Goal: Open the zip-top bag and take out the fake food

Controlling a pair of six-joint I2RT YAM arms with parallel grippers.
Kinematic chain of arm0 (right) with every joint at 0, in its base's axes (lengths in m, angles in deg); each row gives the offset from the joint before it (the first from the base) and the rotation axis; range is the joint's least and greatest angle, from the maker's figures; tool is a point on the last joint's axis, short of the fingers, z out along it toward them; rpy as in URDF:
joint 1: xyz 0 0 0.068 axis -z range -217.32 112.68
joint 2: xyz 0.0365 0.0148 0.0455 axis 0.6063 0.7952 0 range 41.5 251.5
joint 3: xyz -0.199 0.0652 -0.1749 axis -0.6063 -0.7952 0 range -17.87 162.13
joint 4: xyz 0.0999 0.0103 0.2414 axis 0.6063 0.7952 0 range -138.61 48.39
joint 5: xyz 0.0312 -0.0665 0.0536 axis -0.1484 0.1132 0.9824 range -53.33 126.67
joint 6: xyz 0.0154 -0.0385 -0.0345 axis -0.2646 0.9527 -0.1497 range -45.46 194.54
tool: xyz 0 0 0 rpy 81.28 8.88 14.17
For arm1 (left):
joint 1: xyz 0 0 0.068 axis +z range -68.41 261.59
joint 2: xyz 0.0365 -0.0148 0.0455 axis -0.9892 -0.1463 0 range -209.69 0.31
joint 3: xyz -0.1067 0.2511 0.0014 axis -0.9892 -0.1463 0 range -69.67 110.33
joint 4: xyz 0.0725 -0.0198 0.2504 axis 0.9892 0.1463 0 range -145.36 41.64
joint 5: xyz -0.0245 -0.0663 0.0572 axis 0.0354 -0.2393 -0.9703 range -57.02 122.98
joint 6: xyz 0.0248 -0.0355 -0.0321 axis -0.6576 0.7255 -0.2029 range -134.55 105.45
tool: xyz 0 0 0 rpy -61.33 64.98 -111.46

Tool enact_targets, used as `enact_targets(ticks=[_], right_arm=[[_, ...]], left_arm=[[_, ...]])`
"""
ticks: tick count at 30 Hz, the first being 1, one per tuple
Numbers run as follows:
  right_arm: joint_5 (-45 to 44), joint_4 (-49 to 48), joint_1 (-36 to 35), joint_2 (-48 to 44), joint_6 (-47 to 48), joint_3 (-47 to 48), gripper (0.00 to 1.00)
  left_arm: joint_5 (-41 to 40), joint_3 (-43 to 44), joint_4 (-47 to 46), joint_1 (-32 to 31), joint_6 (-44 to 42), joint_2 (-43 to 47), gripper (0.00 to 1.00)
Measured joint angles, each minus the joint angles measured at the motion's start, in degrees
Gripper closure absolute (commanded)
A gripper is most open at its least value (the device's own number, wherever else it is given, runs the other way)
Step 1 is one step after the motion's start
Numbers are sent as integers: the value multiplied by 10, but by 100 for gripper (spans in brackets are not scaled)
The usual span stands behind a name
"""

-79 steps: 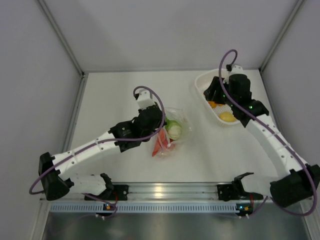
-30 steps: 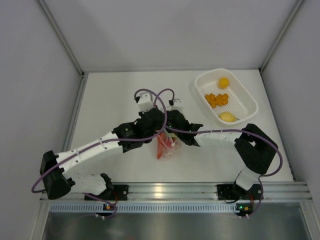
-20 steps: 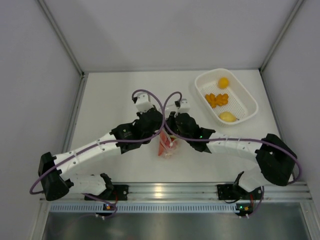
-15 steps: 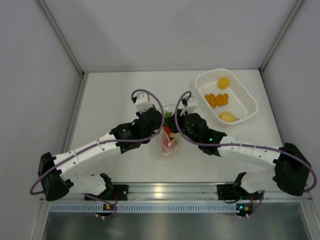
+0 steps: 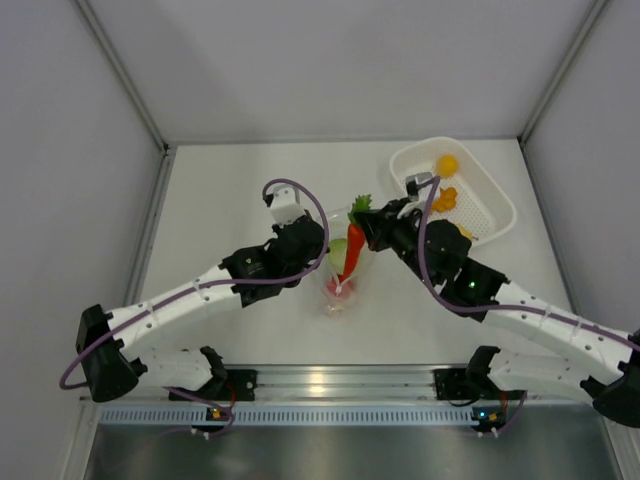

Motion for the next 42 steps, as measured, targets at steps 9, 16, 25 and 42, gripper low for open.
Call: enact_targets(ticks=[9,16,25,42], right_arm=[[6,83,117,-55,42,103,100],[16,149,293,-66,60,177,100],[27,174,458,89,63,199,100],[50,253,554,373,49,248,1]], left_arm=[[0,-3,0,0,0,1,100],[5,-8,1,1,-4,23,100],[29,-8,1,2,-8,38,100],[82,-8,3,2,-5,63,100]])
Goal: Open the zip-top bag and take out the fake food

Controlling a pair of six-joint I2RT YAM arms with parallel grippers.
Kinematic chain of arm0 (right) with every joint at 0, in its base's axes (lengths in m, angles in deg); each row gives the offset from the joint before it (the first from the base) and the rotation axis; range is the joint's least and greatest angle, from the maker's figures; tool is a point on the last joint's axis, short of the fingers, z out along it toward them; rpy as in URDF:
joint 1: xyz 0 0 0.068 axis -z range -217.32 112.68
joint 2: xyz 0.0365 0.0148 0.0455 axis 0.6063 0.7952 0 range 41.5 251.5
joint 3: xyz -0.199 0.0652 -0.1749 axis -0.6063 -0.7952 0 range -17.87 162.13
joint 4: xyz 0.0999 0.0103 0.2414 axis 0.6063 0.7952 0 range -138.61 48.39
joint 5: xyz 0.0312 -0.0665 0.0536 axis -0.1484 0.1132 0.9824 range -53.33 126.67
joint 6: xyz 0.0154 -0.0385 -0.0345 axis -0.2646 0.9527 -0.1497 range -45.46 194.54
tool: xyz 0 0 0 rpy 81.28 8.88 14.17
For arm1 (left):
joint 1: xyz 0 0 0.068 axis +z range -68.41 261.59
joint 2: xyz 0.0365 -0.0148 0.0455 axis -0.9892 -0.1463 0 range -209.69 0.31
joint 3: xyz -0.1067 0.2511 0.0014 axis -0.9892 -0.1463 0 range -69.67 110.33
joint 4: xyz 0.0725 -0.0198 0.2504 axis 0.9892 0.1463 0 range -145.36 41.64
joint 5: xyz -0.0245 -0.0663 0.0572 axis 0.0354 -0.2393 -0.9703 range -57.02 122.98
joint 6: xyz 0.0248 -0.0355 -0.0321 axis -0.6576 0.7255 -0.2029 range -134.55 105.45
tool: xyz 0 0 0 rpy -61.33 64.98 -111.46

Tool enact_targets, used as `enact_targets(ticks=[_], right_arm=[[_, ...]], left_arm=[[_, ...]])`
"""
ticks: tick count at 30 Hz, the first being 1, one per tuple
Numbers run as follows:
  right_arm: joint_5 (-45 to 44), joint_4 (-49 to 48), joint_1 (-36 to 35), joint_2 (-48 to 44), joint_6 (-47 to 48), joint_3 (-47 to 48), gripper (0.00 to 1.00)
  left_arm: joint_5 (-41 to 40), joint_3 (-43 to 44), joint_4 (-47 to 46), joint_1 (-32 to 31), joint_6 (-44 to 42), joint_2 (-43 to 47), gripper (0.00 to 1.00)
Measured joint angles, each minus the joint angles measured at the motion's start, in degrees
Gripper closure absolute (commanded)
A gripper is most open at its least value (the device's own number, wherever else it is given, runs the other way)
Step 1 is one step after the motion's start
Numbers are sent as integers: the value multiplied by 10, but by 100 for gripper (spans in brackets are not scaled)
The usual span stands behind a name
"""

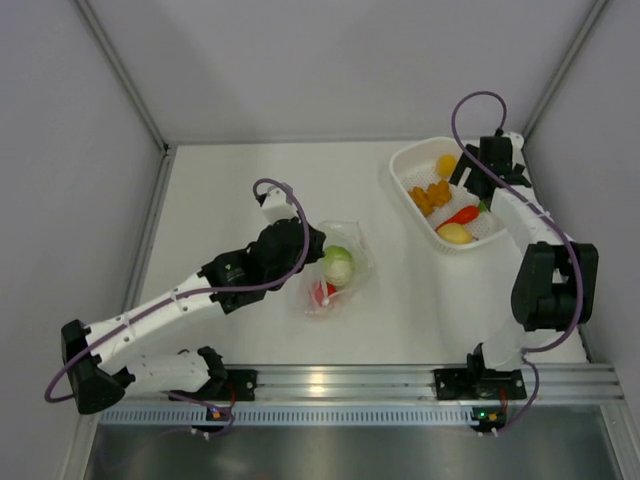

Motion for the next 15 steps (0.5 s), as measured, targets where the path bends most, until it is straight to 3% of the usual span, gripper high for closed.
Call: enact_targets(ticks=[3,5,9,15], right_arm=[[5,6,-13,-17,-6,-2,1],[86,-17,-15,-45,-17,-20,13],[209,-40,-32,-115,-44,-60,26],[219,-26,-239,-188,-44,-61,48]], left_arm=[[8,0,0,0,-1,0,100],[9,0,1,0,-1,0,100],[7,0,1,0,-1,0,100],[-1,0,1,0,0,-4,100]])
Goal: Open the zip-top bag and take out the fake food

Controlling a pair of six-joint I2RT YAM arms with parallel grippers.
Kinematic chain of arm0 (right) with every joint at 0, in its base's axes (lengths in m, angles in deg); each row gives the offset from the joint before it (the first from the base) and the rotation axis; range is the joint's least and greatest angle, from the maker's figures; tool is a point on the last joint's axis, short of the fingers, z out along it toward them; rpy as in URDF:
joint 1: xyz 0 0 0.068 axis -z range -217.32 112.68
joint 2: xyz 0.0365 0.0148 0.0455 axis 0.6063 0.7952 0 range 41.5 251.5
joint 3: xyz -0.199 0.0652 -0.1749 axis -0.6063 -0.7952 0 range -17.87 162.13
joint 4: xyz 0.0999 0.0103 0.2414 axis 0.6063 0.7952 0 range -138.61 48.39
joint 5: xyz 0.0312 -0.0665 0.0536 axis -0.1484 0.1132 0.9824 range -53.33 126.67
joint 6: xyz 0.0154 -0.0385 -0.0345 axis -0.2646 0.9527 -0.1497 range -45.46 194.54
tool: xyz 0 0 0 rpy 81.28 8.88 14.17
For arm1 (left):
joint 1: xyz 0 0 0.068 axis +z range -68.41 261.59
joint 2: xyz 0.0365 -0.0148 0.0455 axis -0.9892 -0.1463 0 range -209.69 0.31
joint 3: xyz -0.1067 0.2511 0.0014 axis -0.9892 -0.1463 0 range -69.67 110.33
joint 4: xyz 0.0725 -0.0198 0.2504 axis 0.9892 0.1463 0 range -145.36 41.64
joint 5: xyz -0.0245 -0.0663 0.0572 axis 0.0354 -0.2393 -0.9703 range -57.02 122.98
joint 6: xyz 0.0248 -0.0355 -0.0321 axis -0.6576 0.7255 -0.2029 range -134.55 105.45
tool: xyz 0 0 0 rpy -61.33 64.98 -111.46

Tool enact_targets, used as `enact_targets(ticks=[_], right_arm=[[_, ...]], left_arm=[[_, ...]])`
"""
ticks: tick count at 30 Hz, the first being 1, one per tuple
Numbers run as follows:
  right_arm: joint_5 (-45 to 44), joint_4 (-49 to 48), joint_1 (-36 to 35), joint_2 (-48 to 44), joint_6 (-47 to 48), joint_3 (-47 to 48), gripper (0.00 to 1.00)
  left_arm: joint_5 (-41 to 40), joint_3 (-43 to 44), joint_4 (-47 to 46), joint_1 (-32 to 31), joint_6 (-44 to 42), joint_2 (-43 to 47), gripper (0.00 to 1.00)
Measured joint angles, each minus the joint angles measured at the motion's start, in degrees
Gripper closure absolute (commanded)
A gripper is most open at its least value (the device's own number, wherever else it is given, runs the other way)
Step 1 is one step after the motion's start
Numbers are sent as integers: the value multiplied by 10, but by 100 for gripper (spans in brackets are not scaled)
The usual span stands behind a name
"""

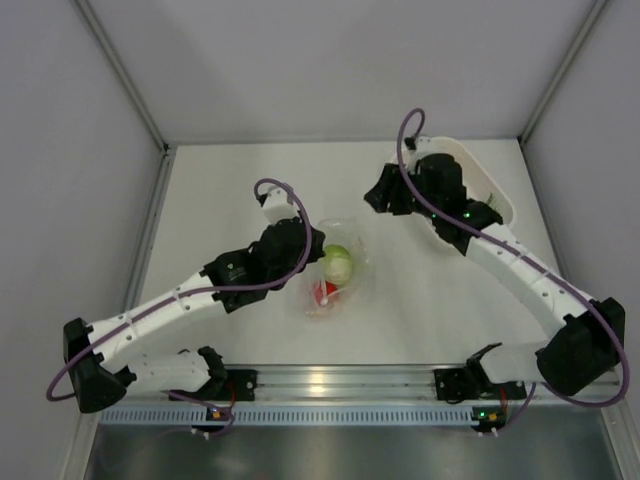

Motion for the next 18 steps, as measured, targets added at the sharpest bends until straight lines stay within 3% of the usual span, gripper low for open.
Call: enact_targets(ticks=[3,9,13,18], right_arm=[[-14,22,-99,-23,1,-1,57],[-90,49,-226,-44,-5,-1,67],[-157,51,-298,-45,-12,-22,68],[-175,47,-317,-30,-17,-32,62]], left_arm=[[-6,0,0,0,0,-7,100],[-10,0,0,0,2,-19,100],[-12,0,0,0,7,-23,100],[-12,0,0,0,12,-28,100]])
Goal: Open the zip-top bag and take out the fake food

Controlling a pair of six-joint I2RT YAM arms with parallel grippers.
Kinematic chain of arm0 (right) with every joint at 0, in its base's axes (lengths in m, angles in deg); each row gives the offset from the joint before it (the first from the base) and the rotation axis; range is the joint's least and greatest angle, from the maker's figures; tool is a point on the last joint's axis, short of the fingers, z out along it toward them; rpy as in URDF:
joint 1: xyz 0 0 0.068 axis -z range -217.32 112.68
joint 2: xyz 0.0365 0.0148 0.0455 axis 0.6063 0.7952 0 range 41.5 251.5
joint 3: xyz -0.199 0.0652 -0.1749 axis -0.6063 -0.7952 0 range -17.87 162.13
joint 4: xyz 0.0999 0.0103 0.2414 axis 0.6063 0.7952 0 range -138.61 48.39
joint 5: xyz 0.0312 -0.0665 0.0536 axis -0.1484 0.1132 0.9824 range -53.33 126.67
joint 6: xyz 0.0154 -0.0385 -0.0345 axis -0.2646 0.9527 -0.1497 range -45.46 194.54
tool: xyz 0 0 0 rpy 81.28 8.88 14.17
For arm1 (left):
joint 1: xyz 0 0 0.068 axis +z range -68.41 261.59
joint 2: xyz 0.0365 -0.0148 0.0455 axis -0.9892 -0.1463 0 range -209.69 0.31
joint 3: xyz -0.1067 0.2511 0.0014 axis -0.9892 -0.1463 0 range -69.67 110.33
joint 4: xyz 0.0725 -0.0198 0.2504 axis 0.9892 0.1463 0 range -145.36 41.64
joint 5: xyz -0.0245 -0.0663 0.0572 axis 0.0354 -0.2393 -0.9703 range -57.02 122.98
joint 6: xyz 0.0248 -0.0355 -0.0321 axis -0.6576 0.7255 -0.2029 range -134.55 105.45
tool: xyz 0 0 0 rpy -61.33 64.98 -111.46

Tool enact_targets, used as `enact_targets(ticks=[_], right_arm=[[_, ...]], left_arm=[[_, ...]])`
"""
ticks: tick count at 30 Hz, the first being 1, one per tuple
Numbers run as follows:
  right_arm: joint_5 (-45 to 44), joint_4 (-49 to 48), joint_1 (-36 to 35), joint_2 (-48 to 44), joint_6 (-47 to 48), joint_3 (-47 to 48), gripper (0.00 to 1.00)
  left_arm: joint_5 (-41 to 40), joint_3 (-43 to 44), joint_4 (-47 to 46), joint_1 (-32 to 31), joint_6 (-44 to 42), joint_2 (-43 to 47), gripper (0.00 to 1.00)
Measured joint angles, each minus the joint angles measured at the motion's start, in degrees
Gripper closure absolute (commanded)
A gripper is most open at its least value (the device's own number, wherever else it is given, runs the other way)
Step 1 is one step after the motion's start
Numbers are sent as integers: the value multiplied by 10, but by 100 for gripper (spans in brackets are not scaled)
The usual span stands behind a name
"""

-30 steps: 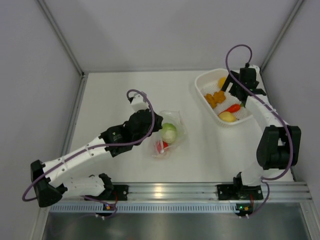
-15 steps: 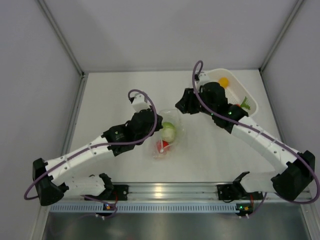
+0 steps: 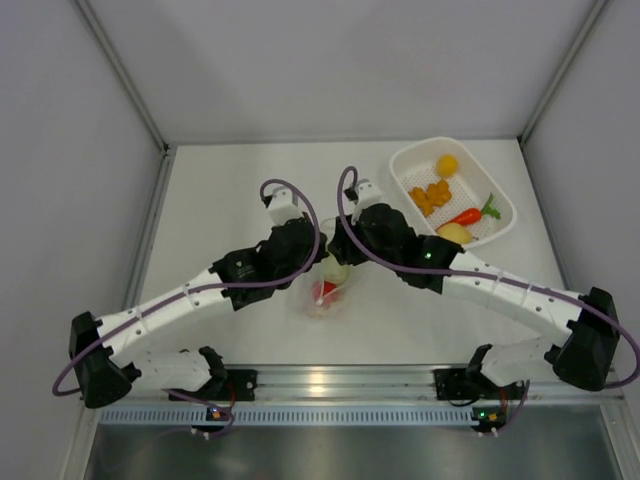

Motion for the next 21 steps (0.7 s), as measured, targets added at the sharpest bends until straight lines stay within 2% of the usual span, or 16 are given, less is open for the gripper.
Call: enact_targets(ticks=[6,10,12,16,21], right_arm=[[-21,-51,0,78,-6,-19,58],[-66,-78,0,133,-6,-26,53],[-88,-103,0,153,-5,-30,44],[-135,-147,1,189,-2,-33,37],[-125,-189,2,248,-7,-32,27]], left_arm=[[-2,0,0,0,1,-1,100],[-15,-12,2,4,-1,1,100],[-14,-25,2,4,0,6,100],[-13,-39,9,5,-4,15,100],[-11,-50,8,4,-12,37,100]])
